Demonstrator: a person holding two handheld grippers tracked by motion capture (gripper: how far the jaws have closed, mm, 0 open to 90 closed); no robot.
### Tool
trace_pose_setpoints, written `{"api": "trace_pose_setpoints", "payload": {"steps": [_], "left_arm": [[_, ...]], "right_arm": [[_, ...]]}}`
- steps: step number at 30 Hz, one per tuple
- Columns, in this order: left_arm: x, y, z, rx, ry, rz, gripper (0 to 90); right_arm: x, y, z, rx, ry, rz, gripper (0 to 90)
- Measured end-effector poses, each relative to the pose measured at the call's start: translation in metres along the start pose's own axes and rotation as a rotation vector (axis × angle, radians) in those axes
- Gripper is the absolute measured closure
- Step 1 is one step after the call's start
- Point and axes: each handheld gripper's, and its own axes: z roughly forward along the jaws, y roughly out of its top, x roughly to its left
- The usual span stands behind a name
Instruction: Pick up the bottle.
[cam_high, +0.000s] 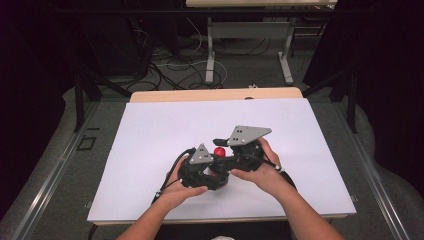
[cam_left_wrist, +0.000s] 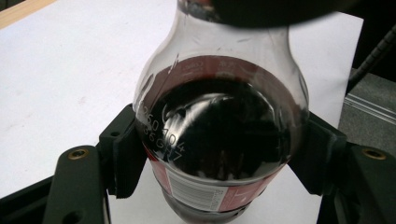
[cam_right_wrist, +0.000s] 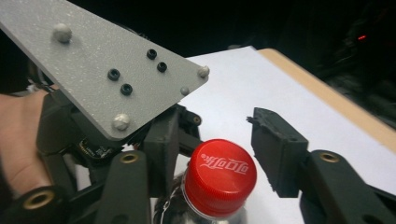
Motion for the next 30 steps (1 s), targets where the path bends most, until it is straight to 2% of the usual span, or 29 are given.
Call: {"api": "trace_pose_setpoints", "payload": {"steps": [1, 3, 4, 5, 7, 11, 14, 20, 21, 22, 23, 26, 30], "left_arm": [[0.0, 0.0, 0.0, 0.0, -0.001, -0.003, 30.4], [0.0, -0.001, 0.0, -0.011, 0.013, -0.011, 30.4], [0.001, 0.0, -0.001, 0.001, 0.006, -0.012, 30.4], [0.002, 0.0, -0.001, -0.001, 0.011, -0.011, 30.4], [0.002, -0.001, 0.0, -0.013, 0.025, -0.019, 30.4], [0.001, 0.0, 0.0, -0.006, 0.025, -0.014, 30.4], [-0.002, 0.0, 0.001, -0.009, 0.018, -0.006, 30.4], [-0.002, 0.001, 0.001, 0.004, 0.0, 0.005, 30.4], [-0.002, 0.001, 0.001, 0.005, -0.002, 0.005, 30.4], [-0.002, 0.0, 0.002, -0.004, 0.005, 0.005, 30.4], [-0.001, 0.0, 0.002, 0.009, -0.002, 0.02, 30.4], [-0.001, 0.0, 0.002, 0.0, 0.003, 0.011, 30.3], [-0.001, 0.0, 0.001, -0.005, 0.004, 0.005, 30.3]], "right_arm": [[0.003, 0.0, -0.001, 0.003, -0.027, -0.006, 50.6], [0.004, 0.001, -0.001, 0.012, -0.039, -0.008, 50.6], [0.005, 0.0, -0.001, 0.014, -0.049, -0.002, 50.6], [0.007, 0.0, -0.001, 0.023, -0.074, -0.005, 51.7], [0.008, 0.0, -0.001, 0.024, -0.085, -0.004, 52.6], [0.011, -0.002, 0.004, 0.018, -0.093, -0.013, 53.7], [0.01, -0.001, 0.006, 0.014, -0.075, 0.005, 54.8], [0.005, 0.0, 0.008, 0.019, -0.052, -0.001, 60.9], [0.003, 0.0, 0.008, 0.025, -0.031, -0.002, 61.2], [0.003, 0.0, 0.008, 0.025, -0.031, -0.002, 61.2], [0.001, 0.0, 0.008, 0.029, -0.016, -0.013, 61.3], [-0.002, 0.001, 0.007, 0.037, 0.012, -0.02, 61.2], [-0.001, 0.001, 0.008, 0.015, 0.006, -0.006, 59.7]]}}
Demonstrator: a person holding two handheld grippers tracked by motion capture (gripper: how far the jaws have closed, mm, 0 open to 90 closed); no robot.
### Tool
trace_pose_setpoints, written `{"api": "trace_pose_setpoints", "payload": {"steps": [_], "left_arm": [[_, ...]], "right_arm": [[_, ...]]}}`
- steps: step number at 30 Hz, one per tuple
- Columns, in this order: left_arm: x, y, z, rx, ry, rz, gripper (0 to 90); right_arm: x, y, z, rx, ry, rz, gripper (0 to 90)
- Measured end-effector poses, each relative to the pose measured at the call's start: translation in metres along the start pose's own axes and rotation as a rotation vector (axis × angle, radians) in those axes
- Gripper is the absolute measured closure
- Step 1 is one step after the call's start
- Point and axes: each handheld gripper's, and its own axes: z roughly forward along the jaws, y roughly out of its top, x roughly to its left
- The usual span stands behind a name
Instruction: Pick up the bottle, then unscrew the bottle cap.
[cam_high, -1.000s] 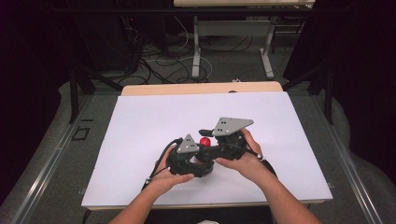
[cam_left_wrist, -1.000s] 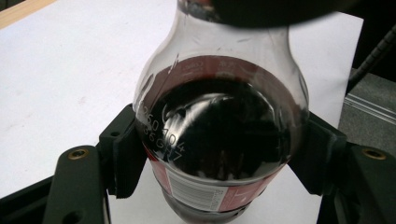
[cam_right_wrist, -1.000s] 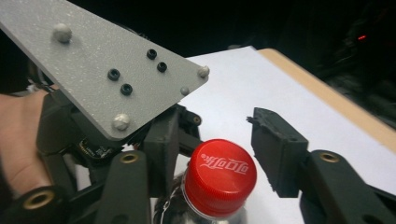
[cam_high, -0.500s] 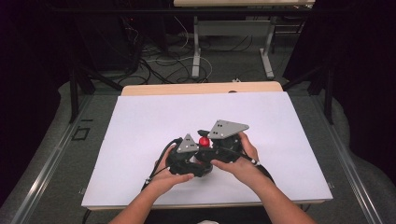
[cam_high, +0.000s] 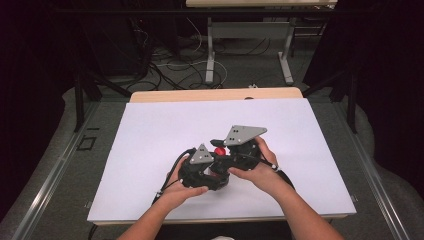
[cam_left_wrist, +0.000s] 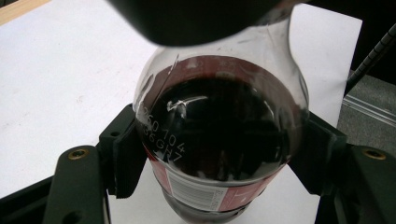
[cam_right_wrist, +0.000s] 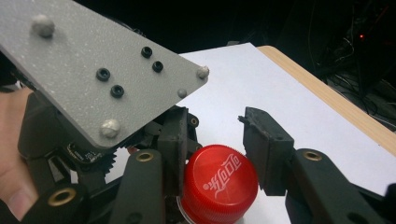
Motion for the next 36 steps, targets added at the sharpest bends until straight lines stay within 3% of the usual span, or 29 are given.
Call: {"api": "trace_pose_setpoints", "payload": {"steps": [6, 9, 12, 15, 18, 20, 24, 30, 33, 34, 36], "left_arm": [[0.002, 0.0, -0.002, -0.003, 0.001, -0.022, 30.3], [0.003, 0.0, -0.002, -0.018, 0.02, -0.032, 30.3], [0.003, -0.001, -0.003, -0.02, 0.019, -0.037, 30.4], [0.004, -0.001, -0.005, 0.004, 0.009, -0.037, 30.4], [0.004, -0.002, -0.003, -0.016, 0.015, -0.036, 30.3], [0.005, -0.002, -0.004, -0.01, 0.016, -0.027, 30.4], [0.004, -0.002, -0.003, -0.008, 0.006, -0.028, 30.3], [0.004, -0.002, -0.003, -0.009, 0.004, -0.024, 30.3], [0.005, -0.002, -0.003, -0.011, 0.007, -0.029, 30.3], [0.005, -0.002, -0.003, -0.01, 0.008, -0.031, 30.3], [0.006, -0.003, -0.003, -0.012, 0.014, -0.039, 30.3]], "right_arm": [[0.004, 0.002, -0.005, 0.001, -0.047, -0.01, 53.8], [0.006, 0.002, -0.006, 0.001, -0.074, 0.025, 52.3], [0.007, 0.002, -0.006, 0.017, -0.095, 0.042, 52.8], [0.009, 0.002, -0.005, 0.026, -0.101, 0.032, 59.2], [0.009, 0.001, -0.004, 0.025, -0.083, 0.028, 60.2], [0.005, 0.002, -0.004, 0.034, -0.051, 0.033, 60.5], [-0.005, 0.005, -0.004, 0.059, 0.038, -0.009, 60.7], [-0.014, 0.006, -0.004, 0.073, 0.122, -0.027, 60.7], [-0.014, 0.007, -0.003, 0.075, 0.115, -0.018, 59.9], [-0.012, 0.007, -0.004, 0.074, 0.086, -0.04, 55.0], [-0.01, 0.007, -0.004, 0.068, 0.069, -0.029, 51.9]]}}
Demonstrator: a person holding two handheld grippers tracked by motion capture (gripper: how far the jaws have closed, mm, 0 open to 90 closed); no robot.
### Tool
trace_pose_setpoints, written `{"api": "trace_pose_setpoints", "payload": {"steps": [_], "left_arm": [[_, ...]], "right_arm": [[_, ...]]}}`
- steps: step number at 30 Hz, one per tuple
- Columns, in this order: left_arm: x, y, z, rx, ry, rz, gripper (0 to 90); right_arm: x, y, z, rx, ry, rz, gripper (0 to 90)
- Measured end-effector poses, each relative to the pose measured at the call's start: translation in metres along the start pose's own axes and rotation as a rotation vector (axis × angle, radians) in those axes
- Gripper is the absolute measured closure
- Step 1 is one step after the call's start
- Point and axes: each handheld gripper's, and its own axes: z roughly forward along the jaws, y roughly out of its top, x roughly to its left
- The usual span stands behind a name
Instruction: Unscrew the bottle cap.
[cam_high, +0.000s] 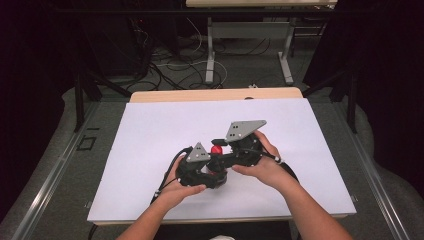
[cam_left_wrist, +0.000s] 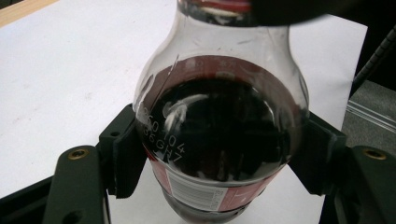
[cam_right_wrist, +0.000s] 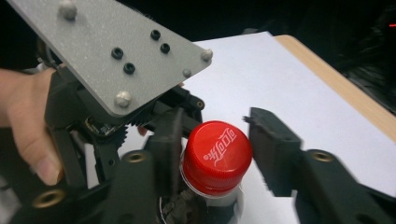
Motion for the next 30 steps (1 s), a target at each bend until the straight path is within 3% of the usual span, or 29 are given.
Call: {"api": "trace_pose_setpoints", "payload": {"steps": [5, 8, 10, 14, 15, 16, 17, 20, 22, 24, 27, 30], "left_arm": [[0.001, 0.0, -0.001, 0.0, 0.013, -0.001, 30.3], [0.001, 0.0, 0.0, -0.007, 0.017, -0.008, 30.3], [0.0, 0.0, -0.001, -0.007, 0.019, -0.006, 30.3], [0.001, 0.0, -0.002, -0.003, 0.008, 0.001, 30.3], [0.001, 0.0, -0.002, 0.004, -0.002, 0.0, 30.3], [0.0, -0.001, -0.002, -0.001, -0.007, -0.002, 30.3], [0.001, -0.001, -0.002, -0.01, -0.008, 0.009, 30.3], [0.001, 0.0, -0.002, -0.009, -0.006, 0.012, 30.3], [0.001, -0.001, -0.002, -0.007, -0.001, 0.008, 30.3], [0.002, 0.0, -0.002, 0.006, 0.001, 0.007, 30.3], [0.003, 0.0, -0.002, -0.004, 0.018, -0.006, 30.2], [0.003, -0.001, -0.002, -0.003, 0.03, -0.02, 30.2]], "right_arm": [[0.012, 0.001, -0.002, -0.018, -0.107, 0.039, 48.8], [0.016, 0.001, -0.001, -0.014, -0.143, 0.059, 50.7], [0.018, 0.0, 0.001, -0.015, -0.158, 0.053, 58.1], [0.014, 0.001, 0.001, -0.011, -0.117, 0.036, 60.4], [0.011, 0.001, 0.001, -0.011, -0.093, 0.031, 60.5], [0.003, 0.001, 0.0, -0.015, -0.018, -0.002, 60.6], [0.003, 0.001, 0.0, -0.015, -0.018, -0.002, 60.6], [-0.008, 0.001, -0.002, -0.011, 0.072, -0.005, 60.6], [-0.01, 0.001, -0.001, -0.016, 0.085, -0.024, 60.4], [-0.008, 0.001, 0.0, -0.018, 0.066, -0.019, 58.9], [-0.002, 0.0, -0.001, -0.05, -0.01, 0.007, 47.4], [0.007, -0.001, -0.002, -0.045, -0.079, 0.04, 48.7]]}}
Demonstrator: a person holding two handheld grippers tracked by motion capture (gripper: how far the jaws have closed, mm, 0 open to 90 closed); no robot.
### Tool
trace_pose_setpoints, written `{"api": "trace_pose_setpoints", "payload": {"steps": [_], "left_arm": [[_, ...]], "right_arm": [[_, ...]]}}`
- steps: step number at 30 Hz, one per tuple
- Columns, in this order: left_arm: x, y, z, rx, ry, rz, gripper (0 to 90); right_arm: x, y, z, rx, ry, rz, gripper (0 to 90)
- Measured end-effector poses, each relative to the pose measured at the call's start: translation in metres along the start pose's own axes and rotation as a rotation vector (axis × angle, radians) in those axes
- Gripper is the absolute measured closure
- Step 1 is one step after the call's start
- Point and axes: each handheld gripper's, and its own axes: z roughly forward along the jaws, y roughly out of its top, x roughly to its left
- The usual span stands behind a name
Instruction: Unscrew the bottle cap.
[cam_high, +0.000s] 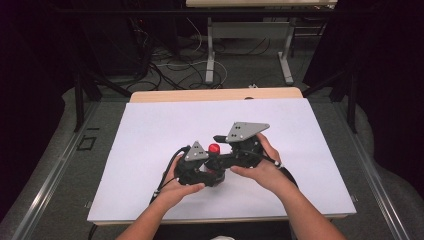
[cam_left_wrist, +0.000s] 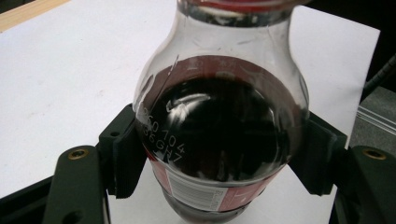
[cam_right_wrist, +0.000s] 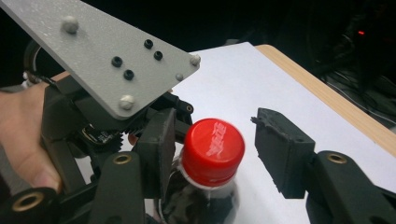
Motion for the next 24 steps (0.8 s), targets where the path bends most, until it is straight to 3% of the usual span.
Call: {"api": "trace_pose_setpoints", "payload": {"steps": [1, 5, 9, 13, 16, 21, 22, 24], "left_arm": [[0.001, 0.0, -0.001, 0.01, 0.004, 0.014, 30.2], [-0.001, 0.0, 0.0, 0.002, 0.0, 0.003, 30.2], [-0.002, 0.001, 0.0, 0.014, -0.006, 0.024, 30.2], [-0.004, 0.0, 0.002, 0.002, -0.005, 0.015, 30.2], [-0.003, 0.0, 0.002, 0.018, -0.022, 0.024, 30.2], [-0.004, 0.001, 0.001, 0.0, -0.025, 0.031, 30.3], [-0.003, 0.002, 0.0, 0.012, -0.04, 0.029, 30.3], [-0.004, 0.001, 0.0, -0.002, -0.029, 0.029, 30.3]], "right_arm": [[0.003, -0.001, 0.0, 0.001, -0.01, 0.005, 50.0], [0.013, -0.002, 0.002, -0.007, -0.056, -0.001, 52.5], [0.012, -0.002, 0.004, -0.012, -0.059, 0.0, 56.2], [0.01, -0.002, 0.005, 0.0, -0.059, -0.01, 59.8], [0.005, -0.001, 0.005, 0.014, -0.017, -0.028, 60.4], [-0.008, 0.001, 0.003, 0.008, 0.083, -0.029, 60.5], [-0.008, 0.001, 0.003, 0.008, 0.083, -0.029, 60.5], [-0.009, 0.002, 0.002, 0.012, 0.095, -0.029, 60.5]]}}
